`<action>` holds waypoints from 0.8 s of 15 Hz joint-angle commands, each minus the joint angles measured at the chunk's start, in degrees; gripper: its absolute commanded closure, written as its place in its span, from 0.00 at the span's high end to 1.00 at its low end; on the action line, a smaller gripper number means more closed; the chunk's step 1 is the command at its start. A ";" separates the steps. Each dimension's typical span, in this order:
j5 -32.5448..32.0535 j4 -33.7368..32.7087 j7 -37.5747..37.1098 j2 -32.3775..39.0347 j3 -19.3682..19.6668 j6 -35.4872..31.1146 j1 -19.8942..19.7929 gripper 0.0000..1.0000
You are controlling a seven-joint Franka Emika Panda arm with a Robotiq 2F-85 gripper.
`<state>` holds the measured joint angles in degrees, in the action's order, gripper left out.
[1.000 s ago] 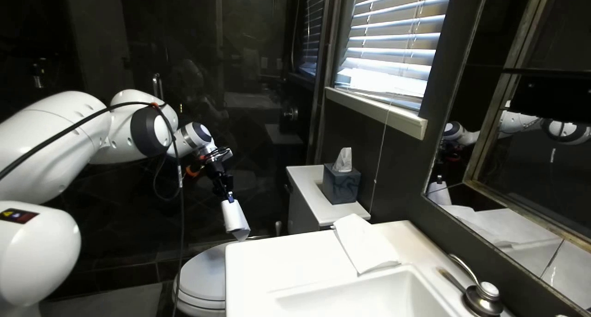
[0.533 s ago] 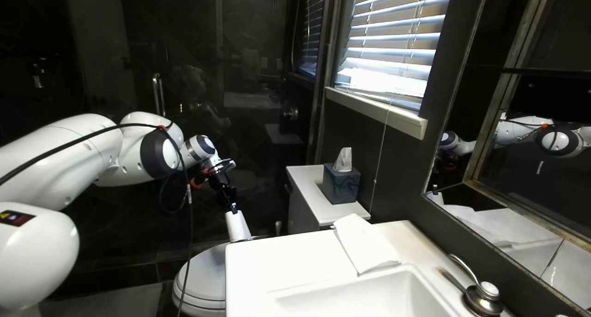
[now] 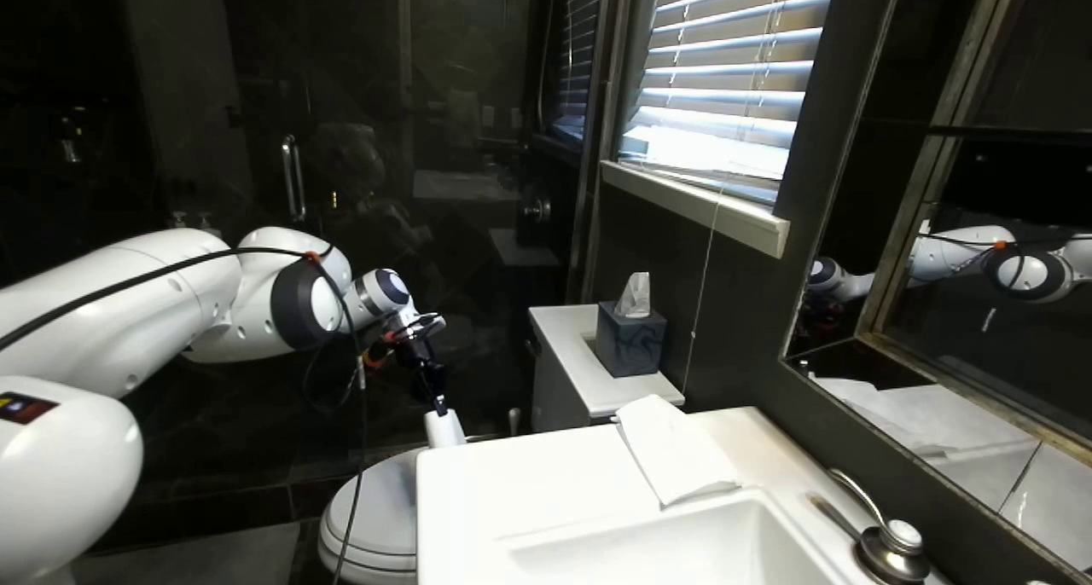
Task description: Put the tissue roll on the tissue holder
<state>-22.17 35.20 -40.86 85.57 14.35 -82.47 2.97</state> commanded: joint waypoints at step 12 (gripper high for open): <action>-0.63 2.34 -0.52 0.03 1.54 0.70 -0.31 0.01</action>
<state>-22.25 36.66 -41.30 85.59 15.51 -82.40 2.51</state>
